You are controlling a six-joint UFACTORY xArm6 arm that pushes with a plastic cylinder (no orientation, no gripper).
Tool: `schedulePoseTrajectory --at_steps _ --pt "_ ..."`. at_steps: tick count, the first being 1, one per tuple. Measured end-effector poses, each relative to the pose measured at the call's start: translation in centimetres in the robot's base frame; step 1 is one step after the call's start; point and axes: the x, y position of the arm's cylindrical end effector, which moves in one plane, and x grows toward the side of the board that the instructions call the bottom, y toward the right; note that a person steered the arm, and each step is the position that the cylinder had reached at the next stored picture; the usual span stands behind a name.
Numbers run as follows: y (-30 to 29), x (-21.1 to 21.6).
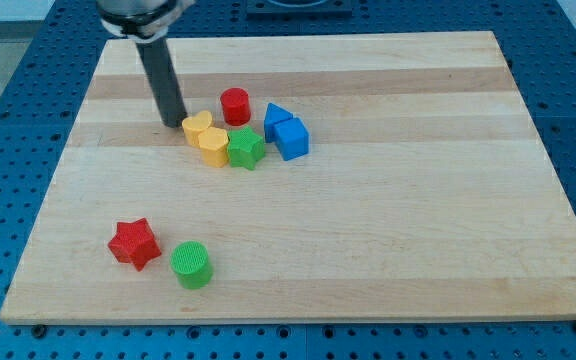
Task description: Move the red star towards the green circle
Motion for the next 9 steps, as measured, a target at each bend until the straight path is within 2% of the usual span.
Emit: schedulePoseTrajectory --at_steps 1,3,4,5,6,7,8,9 --pt "-2.7 0.0" --pt "-2.1 0.0" --pt "-3.6 0.6" --pt "-11.8 5.2" --pt "-12.6 7.8" --pt "-10.8 14.0" --pt "-6.3 18.1" --pt "-0.2 19.4"
